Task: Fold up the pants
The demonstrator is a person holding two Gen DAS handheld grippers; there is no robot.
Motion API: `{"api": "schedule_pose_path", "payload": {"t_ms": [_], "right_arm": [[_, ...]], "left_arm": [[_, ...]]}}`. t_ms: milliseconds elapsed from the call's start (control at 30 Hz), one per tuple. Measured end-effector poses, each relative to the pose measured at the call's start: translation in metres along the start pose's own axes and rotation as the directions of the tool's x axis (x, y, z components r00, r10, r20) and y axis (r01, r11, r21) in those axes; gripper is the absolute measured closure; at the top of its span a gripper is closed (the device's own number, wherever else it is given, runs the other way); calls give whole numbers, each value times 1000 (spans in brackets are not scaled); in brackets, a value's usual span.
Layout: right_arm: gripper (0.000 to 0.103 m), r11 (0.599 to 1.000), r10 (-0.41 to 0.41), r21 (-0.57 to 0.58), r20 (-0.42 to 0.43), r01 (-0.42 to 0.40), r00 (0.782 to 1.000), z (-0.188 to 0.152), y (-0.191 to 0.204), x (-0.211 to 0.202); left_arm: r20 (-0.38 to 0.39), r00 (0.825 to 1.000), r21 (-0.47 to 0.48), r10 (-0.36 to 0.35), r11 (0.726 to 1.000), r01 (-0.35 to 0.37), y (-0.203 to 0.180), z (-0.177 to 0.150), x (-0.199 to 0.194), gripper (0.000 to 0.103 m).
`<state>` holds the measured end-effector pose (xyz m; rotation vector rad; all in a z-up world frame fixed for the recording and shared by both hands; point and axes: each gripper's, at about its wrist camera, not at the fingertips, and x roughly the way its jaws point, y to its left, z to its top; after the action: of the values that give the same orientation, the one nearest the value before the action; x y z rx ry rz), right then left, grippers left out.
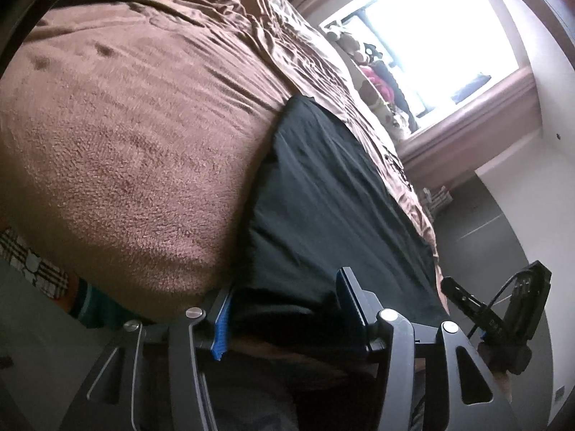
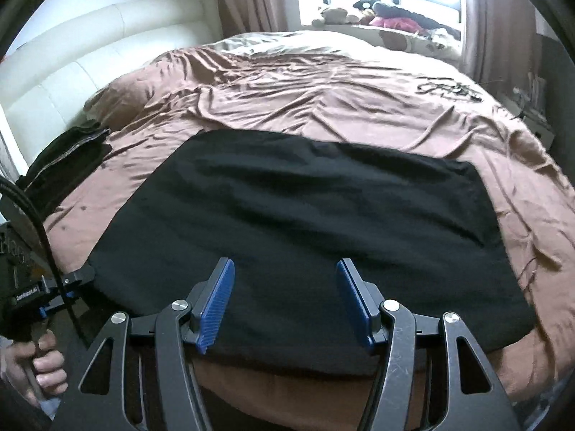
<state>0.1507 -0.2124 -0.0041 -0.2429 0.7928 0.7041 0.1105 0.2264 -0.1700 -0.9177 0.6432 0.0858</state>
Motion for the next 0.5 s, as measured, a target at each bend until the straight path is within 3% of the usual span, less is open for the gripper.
{"api": "schedule_pose_path", "payload": {"t_ms": [233,500], "right_arm": [[54,1000,-2,0,-86,2,996,1,8,36],[82,1000,6,6,-127,-5,992,-7,9,61]], "left_arm": [[35,999,-29,-24,999,25,4,3,-8,49],[23,999,-70,-49,996,51,8,14,3,49]]}}
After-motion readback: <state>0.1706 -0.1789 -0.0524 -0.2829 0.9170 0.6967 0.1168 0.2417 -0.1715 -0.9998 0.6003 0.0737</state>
